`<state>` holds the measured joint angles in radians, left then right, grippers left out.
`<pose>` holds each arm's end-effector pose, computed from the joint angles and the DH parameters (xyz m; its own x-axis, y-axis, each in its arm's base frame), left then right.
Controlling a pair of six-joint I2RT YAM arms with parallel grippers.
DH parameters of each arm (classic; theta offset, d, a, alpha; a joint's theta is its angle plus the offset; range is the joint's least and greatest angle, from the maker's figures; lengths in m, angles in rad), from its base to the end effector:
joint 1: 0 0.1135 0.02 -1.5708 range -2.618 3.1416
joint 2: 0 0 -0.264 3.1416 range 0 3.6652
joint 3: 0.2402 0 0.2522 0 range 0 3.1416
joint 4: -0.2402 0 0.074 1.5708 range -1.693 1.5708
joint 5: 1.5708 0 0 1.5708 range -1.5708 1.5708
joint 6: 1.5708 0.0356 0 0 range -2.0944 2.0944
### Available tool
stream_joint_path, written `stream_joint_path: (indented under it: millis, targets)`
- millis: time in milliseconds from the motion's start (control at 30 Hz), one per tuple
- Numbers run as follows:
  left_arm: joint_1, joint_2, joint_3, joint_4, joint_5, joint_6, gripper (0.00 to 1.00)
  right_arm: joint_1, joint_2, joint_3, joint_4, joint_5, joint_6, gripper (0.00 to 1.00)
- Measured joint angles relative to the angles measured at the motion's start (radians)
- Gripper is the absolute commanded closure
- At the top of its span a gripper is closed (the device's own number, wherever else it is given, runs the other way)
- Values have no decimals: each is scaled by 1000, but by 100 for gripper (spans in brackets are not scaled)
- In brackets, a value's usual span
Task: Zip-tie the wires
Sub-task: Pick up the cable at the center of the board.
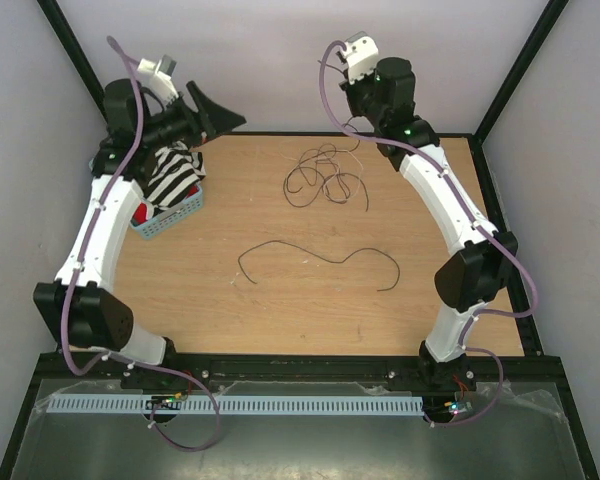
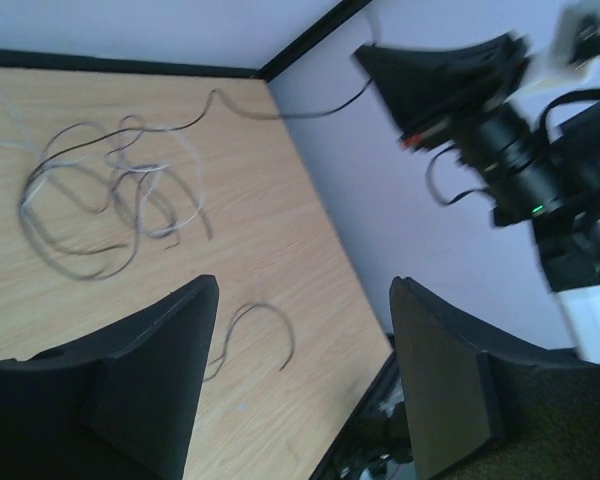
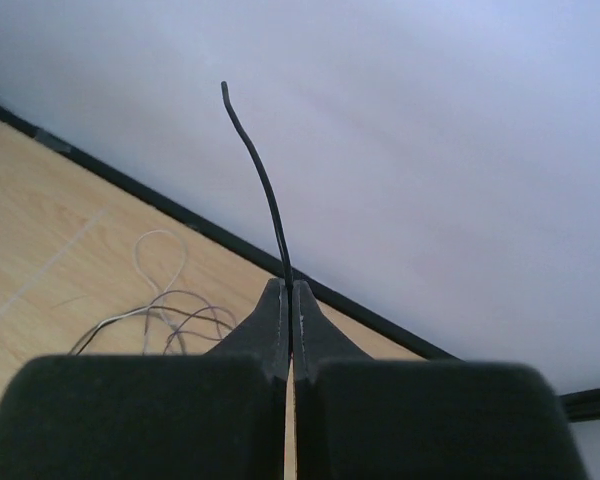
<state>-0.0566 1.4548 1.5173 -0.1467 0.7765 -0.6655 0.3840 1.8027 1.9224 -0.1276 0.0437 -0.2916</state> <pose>0.3273 -0.0435 0.4425 -0.5214 -0.4116 -0.7474 0.5283 0.5321 -0.6616 0.3958 0.1583 0.4584 0.0889 -0.2738 -0.9577 -0.3218 0.9020 -0.2878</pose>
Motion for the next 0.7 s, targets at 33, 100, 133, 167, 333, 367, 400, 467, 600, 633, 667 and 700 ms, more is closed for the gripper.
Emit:
stream_joint_path:
  millis: [33, 100, 133, 167, 333, 367, 400, 467, 600, 633, 667, 700]
  targets:
    - [-14, 24, 30, 21, -4, -36, 27, 0, 0, -6, -1, -16, 1, 100]
    - [-51, 71, 84, 60, -13, -95, 27, 0, -1, -30, -2, -52, 3, 100]
    - [-74, 97, 113, 80, -16, -129, 27, 0, -3, -48, -1, -73, 4, 100]
    - [-98, 124, 141, 100, -20, -154, 27, 0, -7, -68, 0, -91, 5, 100]
    - [-203, 236, 229, 166, -52, -256, 28, 0, -55, -200, 16, -177, 29, 100]
    - [-219, 254, 237, 171, -62, -269, 28, 0, -71, -226, 24, -193, 37, 100]
    - [-236, 271, 241, 177, -69, -280, 29, 0, -91, -254, 35, -209, 47, 100]
    - [-266, 304, 251, 186, -85, -300, 30, 0, -137, -311, 66, -242, 65, 100]
    - [-317, 354, 251, 189, -128, -330, 32, 0, -229, -406, 137, -299, 105, 100]
    - [-328, 365, 251, 190, -140, -335, 33, 0, -246, -419, 151, -312, 113, 100]
    - [-336, 374, 251, 190, -151, -338, 34, 0, -260, -430, 163, -325, 121, 100]
    - [-345, 384, 255, 188, -162, -342, 35, 0, -272, -440, 175, -337, 129, 100]
